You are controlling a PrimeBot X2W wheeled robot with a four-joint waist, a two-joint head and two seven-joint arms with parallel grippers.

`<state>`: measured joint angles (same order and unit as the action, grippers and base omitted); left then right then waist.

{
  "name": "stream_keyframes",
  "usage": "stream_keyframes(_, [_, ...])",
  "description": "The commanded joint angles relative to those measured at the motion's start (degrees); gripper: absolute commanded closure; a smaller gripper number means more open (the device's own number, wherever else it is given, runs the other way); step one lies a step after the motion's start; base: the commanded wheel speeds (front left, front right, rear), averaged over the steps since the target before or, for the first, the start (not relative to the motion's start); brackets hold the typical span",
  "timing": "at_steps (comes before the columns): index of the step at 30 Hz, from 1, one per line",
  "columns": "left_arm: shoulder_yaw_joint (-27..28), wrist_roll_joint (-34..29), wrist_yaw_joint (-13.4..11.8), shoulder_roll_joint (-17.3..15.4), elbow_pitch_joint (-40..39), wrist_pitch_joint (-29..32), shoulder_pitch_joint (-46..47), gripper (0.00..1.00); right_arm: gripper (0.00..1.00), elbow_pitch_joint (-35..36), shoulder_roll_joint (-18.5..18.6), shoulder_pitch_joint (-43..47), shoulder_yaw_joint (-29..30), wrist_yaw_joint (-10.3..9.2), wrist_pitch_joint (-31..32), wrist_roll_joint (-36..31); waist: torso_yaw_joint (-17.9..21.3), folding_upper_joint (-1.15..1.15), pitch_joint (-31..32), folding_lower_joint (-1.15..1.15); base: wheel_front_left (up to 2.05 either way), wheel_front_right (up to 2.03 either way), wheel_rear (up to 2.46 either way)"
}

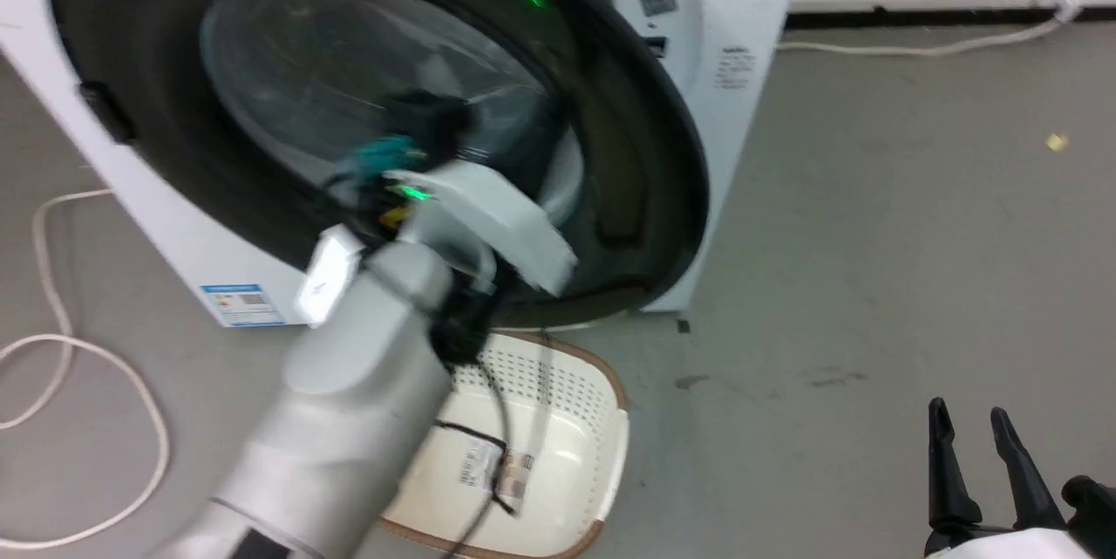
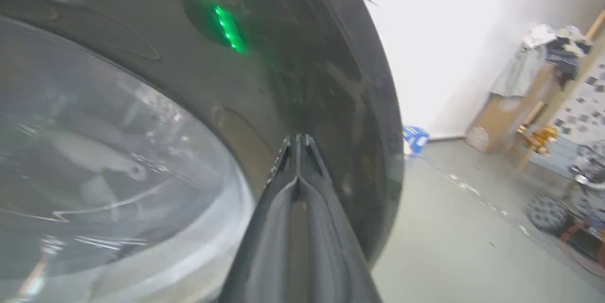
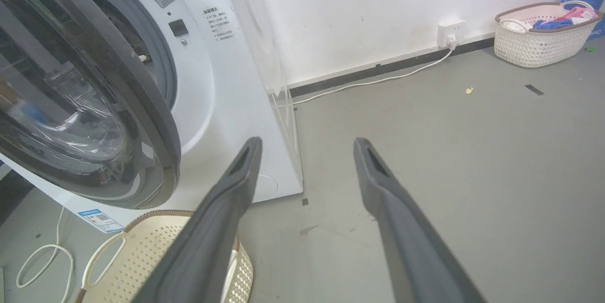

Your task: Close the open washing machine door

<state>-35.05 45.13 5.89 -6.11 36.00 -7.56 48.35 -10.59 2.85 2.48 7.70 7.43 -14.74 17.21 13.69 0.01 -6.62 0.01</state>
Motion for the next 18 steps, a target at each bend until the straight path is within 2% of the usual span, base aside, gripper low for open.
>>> stream_keyframes(1, [1.50,-1.15,-1.25,-1.56,-0.26,-3.41,0.81,1.00,0.00,0.10,0.03,0.76,0.10,0.06,-0.26,-0.12,-2.62,-0.01,2.30,-0.01,0.00,0.00,0.00])
stream_keyframes(5, [4.02,-7.17,-4.79,-5.64,-5.10,-7.20,-0.32,1.00,0.00,0.23,0.03,1.33,0.05,0.06,-0.26,-0.81,-5.81,-0.01,4.63,-0.01,0.00,0.00,0.00])
stream_keyframes(10, [11.67,-18.57,-10.90,-10.74,-19.65,-7.40,-9.84,1.00,0.00,0.44,0.03,1.44,-0.56,0.06,-0.26,-0.99,-8.87,-0.01,6.16,-0.01,0.00,0.00,0.00])
stream_keyframes(14, [16.52,-20.21,-12.80,-12.75,-23.31,-7.42,-20.90,1.00,0.00,0.42,0.03,1.75,-0.99,0.06,-0.26,-0.70,-10.52,-0.01,6.86,-0.01,0.00,0.00,0.00])
stream_keyframes(18, [19.90,-19.68,-13.49,-13.45,-24.31,-7.42,-29.39,1.00,0.00,0.33,0.03,2.16,-1.44,0.06,-0.26,-0.64,-11.63,-0.01,7.13,-0.01,0.00,0.00,0.00])
